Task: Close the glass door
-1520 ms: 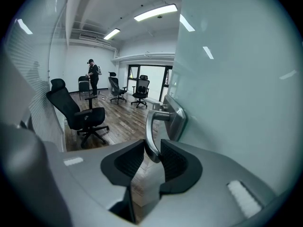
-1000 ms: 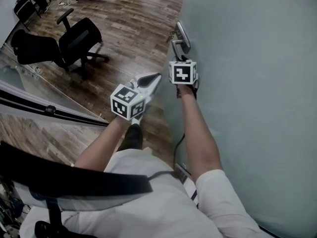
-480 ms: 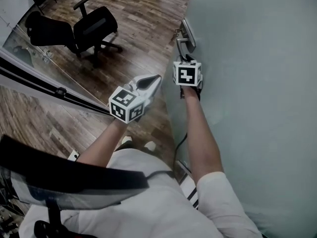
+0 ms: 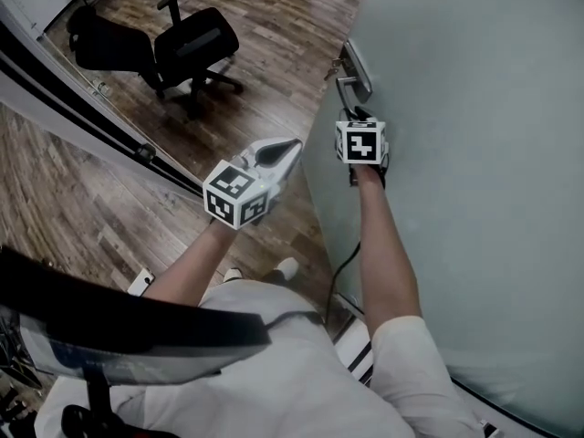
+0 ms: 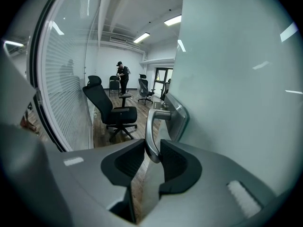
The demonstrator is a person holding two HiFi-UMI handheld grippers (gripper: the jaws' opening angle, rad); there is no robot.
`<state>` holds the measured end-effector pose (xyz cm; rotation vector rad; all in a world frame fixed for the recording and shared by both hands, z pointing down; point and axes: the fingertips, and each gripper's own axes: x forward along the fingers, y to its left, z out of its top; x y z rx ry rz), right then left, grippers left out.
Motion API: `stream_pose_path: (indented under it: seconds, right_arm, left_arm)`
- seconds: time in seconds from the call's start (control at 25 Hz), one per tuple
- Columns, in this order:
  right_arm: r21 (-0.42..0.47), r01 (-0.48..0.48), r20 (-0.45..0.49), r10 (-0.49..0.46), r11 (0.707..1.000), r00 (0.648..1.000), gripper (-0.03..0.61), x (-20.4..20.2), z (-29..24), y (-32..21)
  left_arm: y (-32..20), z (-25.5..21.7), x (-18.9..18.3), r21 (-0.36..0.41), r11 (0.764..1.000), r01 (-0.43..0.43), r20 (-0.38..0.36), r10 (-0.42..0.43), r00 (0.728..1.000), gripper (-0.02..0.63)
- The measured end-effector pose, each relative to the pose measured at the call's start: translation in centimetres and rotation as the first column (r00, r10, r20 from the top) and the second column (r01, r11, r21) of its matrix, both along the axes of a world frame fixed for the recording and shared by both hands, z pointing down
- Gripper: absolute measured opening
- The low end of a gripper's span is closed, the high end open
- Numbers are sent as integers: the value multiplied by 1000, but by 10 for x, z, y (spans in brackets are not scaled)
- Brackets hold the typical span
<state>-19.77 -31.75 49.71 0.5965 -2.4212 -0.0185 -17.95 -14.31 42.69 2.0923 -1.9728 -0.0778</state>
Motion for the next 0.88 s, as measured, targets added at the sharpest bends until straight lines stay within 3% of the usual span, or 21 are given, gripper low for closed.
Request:
stream_pose_path:
  seconds: [0.88]
  right_arm:
    - [52,224,2,-224,973,975,112,-28,10,178]
  left_arm:
    - [170,-4,-25,53,998,20,8,-20,1000,5]
